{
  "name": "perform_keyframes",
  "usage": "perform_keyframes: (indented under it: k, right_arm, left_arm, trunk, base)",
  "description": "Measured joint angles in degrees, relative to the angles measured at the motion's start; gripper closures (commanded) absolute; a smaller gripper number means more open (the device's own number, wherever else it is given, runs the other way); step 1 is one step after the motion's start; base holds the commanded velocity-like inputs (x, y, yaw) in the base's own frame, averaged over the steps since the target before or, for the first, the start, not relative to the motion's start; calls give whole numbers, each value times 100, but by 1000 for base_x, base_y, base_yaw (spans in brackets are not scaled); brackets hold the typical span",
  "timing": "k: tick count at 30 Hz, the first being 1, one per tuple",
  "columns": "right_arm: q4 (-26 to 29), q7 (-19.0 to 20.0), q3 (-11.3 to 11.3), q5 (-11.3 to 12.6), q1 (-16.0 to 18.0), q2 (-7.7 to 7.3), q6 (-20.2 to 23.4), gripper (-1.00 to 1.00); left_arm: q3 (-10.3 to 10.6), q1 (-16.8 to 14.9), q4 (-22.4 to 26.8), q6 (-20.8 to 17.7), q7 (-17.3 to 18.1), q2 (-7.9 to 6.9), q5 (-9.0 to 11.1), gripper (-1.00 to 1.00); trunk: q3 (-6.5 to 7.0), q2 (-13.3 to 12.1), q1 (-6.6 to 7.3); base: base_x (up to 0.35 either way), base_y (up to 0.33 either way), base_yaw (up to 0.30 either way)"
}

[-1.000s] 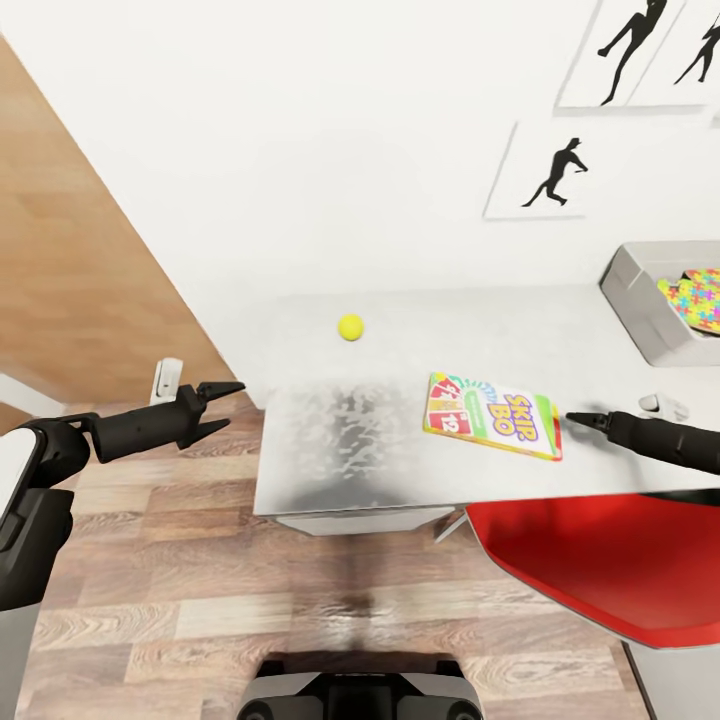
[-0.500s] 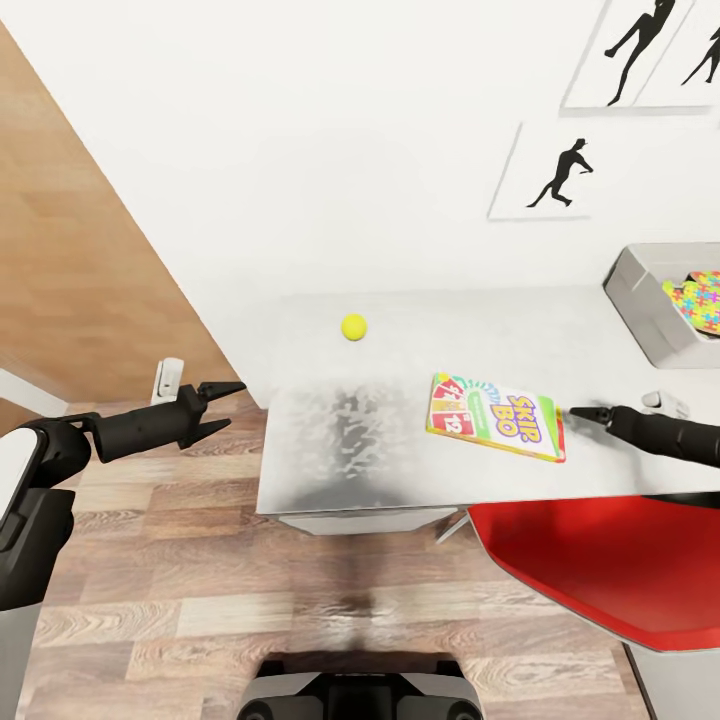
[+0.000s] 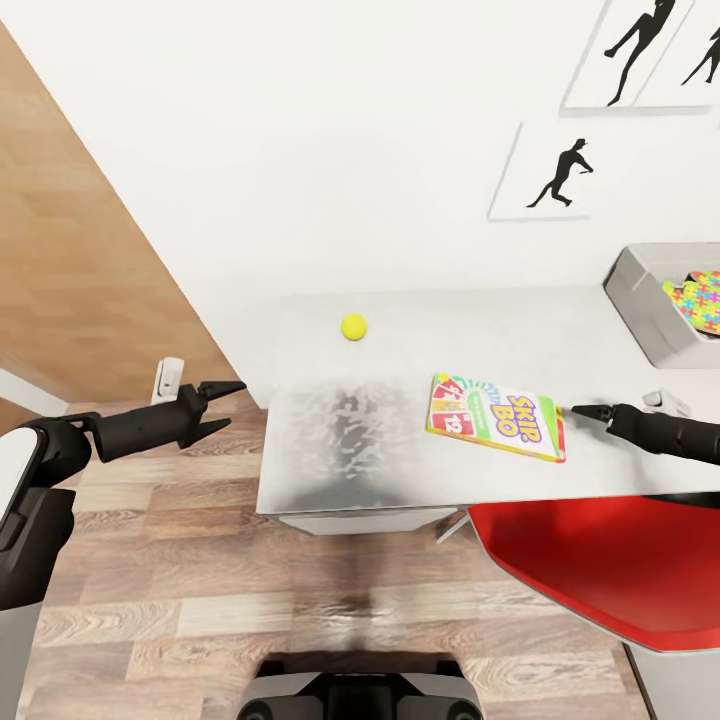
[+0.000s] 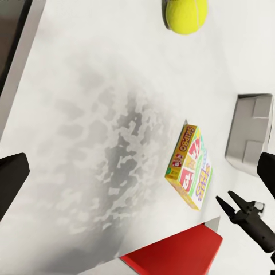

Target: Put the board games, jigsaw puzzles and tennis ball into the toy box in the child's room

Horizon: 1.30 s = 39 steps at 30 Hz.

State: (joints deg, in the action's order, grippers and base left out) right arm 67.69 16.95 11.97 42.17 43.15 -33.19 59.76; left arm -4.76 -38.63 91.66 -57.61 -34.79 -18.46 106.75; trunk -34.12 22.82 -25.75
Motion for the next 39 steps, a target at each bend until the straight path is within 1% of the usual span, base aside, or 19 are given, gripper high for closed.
perform_keyframes:
  k: [13, 30, 39]
  right_arm:
    - [-55, 4, -2, 2, 28, 3, 0, -100]
    - [-63, 11, -33, 2, 22, 11, 0, -100]
    - [-63, 13, -35, 4, -3, 19, 0, -100]
  left_arm:
    - [6, -14, 6, 1, -3, 4, 2, -100]
    - [19, -20, 0, 5, -11, 14, 10, -100]
    - [22, -26, -11, 7, -22, 20, 0, -100]
  trunk:
    - [0, 0, 0]
    - [0, 0, 0]
    - [0, 0, 0]
  base:
    - [0, 0, 47]
    - [0, 0, 216]
    - [0, 0, 106]
